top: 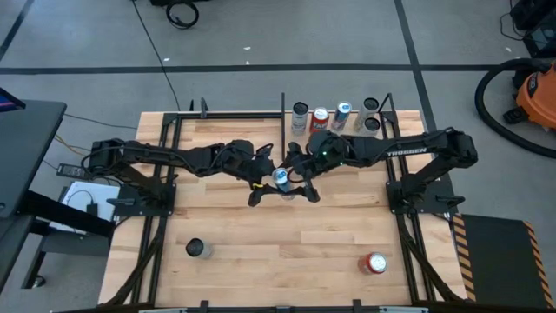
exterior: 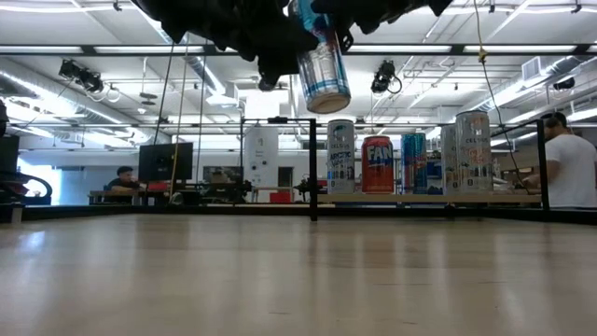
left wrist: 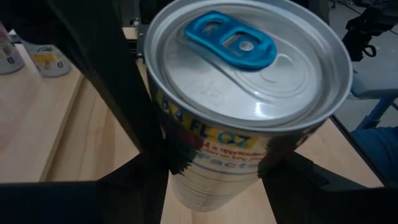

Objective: Place canned beverage on shelf
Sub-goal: Put the blue soda can on the shelf aligned with the other blue soda can

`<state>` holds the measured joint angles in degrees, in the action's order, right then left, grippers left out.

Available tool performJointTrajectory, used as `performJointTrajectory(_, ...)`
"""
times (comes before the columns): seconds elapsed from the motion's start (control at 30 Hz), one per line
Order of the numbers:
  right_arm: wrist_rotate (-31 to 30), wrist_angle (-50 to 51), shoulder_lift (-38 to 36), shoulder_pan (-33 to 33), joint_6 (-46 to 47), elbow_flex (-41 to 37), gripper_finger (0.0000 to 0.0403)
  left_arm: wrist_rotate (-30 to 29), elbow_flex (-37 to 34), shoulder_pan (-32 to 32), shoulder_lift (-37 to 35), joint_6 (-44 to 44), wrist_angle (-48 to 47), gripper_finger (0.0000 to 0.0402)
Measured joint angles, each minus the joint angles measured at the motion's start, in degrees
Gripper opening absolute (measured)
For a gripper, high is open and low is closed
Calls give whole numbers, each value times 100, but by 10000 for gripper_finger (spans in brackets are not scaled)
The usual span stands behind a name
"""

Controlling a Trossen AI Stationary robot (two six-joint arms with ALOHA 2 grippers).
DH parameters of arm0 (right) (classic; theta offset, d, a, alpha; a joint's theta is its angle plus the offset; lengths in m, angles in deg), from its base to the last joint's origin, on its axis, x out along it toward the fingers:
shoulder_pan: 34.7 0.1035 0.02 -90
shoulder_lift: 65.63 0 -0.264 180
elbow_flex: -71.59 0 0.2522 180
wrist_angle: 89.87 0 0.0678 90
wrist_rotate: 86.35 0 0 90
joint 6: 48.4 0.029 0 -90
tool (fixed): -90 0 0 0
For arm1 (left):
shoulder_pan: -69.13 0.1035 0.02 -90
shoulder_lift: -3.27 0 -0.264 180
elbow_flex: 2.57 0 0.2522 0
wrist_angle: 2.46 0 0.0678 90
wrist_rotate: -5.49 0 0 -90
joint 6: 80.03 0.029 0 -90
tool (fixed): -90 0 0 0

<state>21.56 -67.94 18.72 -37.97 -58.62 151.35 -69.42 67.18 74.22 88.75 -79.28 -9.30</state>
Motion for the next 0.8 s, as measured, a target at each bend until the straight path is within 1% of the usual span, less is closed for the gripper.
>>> performJointTrajectory(0.2,0,-71,-119,-2,2,0,349,-4,0,-4,0,11,-79,215)
performJointTrajectory(0.8,-79,-38,-104,-2,107,0,348,-50,0,0,0,7,-265,215)
